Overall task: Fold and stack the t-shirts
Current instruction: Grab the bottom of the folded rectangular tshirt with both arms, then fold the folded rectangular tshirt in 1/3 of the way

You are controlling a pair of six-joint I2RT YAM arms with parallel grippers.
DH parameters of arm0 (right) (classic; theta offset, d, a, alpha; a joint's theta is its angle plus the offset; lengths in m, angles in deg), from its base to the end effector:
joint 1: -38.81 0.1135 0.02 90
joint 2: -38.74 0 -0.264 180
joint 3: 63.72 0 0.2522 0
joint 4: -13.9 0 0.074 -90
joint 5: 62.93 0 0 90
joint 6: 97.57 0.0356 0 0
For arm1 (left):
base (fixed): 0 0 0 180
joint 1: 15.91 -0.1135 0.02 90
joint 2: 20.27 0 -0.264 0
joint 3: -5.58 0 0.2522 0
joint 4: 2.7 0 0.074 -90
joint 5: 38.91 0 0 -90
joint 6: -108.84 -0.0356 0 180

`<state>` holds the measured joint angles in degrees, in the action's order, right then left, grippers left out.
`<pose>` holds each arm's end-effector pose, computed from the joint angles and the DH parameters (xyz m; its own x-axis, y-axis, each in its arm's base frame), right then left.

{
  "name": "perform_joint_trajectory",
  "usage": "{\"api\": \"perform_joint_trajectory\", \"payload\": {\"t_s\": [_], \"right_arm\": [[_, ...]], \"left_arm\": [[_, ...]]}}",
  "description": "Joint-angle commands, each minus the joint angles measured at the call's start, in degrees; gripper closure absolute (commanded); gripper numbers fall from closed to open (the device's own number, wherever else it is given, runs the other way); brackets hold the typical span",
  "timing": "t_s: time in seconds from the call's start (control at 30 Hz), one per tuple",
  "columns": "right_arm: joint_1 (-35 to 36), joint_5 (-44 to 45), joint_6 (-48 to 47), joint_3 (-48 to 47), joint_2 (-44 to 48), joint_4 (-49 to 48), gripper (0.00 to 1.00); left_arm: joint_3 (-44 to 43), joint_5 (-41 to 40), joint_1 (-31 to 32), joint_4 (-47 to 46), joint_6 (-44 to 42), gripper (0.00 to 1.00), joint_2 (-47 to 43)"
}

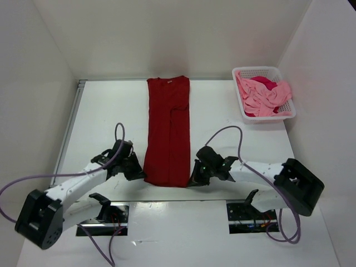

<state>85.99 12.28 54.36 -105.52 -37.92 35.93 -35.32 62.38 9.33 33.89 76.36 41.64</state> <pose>0.1464 0.1714 0.1354 -0.9773 0.2005 -0.0684 0.1241 0.8032 0.5826 0.1684 -0.0871 0.1640 -0.8429 -0.5172 -0.1483 -0.3687 0.7560 -0.5408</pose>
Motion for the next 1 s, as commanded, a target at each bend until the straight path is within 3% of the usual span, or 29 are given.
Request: {"api": "perform_joint_trajectory", "payload": {"t_s": [0.0,0.17,0.23,0.3,0.4,0.53,0.77,0.97], "right_arm": [[6.41,-0.24,5.89,1.22,7.91,6.04,1.0],[6.18,0.98,6.55,-2.45,19.6,15.88,1.0],[-2.15,-0.06,-0.36,-6.93,19.01,18.7,1.0],[-11.0,-1.91,-5.92,-12.71,14.63,19.23,1.0],[-18.67,-2.62,-16.03,-22.11,4.56,18.71,1.0],[-24.31,-2.09,-23.95,-33.65,-9.71,17.49,1.0],[-29.6,-2.09,-27.83,-50.44,-28.53,16.42,1.0],[-32.14,-0.68,-28.45,-57.83,-37.67,16.34,0.98]], "left_arm": [[0.94,6.89,0.69,8.71,2.33,1.0,-7.4],[-4.93,6.56,0.69,17.93,3.22,1.0,-16.65],[-11.84,4.11,0.69,18.48,1.03,1.0,-10.98],[-16.61,-0.2,-1.22,18.48,-3.27,1.0,-3.95],[-24.26,-3.11,-5.87,13.13,-8.46,0.98,5.89],[-32.96,0.31,-11.86,5.39,-12.42,0.98,18.66],[-50.72,-5.31,-14.77,2.31,-17.52,0.96,40.88],[-58.46,-5.48,-14.77,0.55,-17.53,0.91,51.19]]}}
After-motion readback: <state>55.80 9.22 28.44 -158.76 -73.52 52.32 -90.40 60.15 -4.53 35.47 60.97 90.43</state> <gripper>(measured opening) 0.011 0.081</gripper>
